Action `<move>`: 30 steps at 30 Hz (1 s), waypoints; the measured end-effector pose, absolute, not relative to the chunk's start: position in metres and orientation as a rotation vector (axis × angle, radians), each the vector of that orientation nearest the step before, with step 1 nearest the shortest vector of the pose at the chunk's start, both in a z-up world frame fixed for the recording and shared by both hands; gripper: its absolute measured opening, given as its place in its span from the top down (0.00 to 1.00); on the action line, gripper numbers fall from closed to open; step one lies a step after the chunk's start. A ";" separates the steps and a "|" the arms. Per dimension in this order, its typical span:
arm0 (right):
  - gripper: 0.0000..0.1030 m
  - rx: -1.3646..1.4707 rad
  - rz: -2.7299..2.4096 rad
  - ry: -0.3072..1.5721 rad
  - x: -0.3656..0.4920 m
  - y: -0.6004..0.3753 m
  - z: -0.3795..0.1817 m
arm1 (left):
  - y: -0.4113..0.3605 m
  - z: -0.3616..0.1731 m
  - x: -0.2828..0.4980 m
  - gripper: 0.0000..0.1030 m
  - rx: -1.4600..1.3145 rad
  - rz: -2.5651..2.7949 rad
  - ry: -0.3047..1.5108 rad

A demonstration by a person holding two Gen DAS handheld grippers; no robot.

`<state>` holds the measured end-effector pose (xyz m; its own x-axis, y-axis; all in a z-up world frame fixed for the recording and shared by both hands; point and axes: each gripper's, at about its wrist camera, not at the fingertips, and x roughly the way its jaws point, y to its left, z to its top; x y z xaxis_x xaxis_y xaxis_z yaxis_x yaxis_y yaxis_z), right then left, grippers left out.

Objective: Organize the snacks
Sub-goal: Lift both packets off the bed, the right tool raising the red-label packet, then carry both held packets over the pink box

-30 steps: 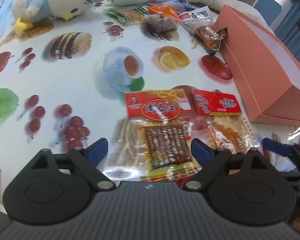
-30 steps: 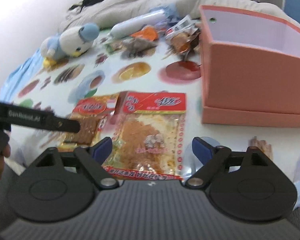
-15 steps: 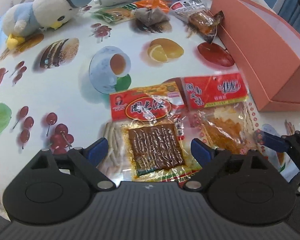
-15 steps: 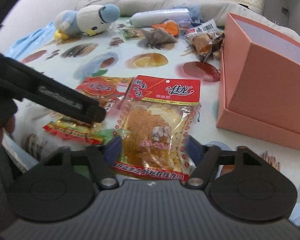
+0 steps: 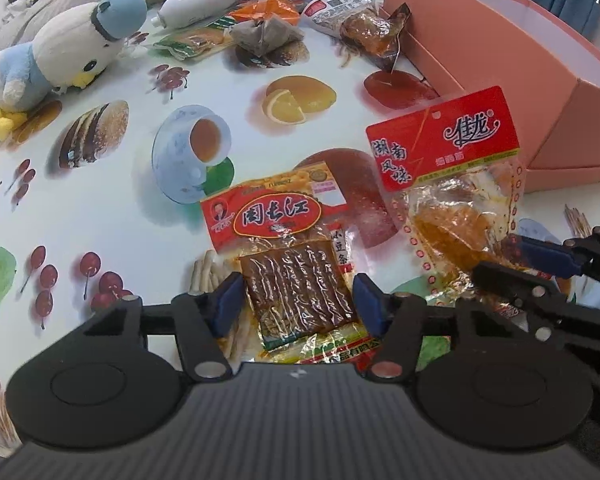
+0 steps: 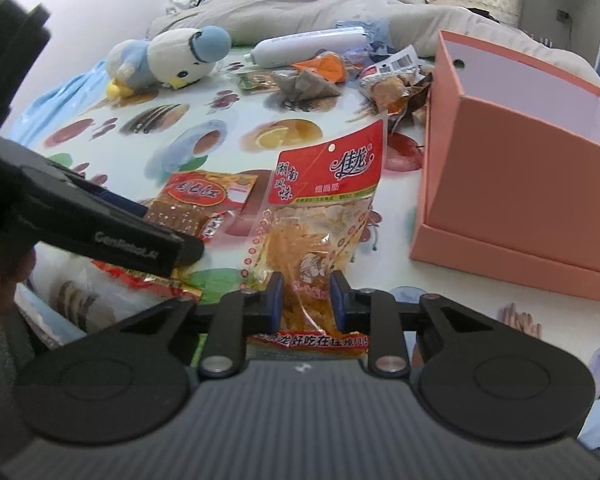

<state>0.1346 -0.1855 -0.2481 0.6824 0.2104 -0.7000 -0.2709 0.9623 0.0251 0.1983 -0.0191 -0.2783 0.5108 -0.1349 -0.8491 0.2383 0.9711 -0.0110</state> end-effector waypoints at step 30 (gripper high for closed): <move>0.78 0.005 0.194 0.683 0.102 -0.210 -0.140 | -0.006 -0.148 0.141 0.40 -0.096 -0.249 0.824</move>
<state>0.1020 -0.2101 -0.1399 0.7582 0.1793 -0.6269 -0.1761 0.9820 0.0679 0.1413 -0.0063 -0.1478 0.6517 -0.2564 -0.7138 0.1823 0.9665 -0.1807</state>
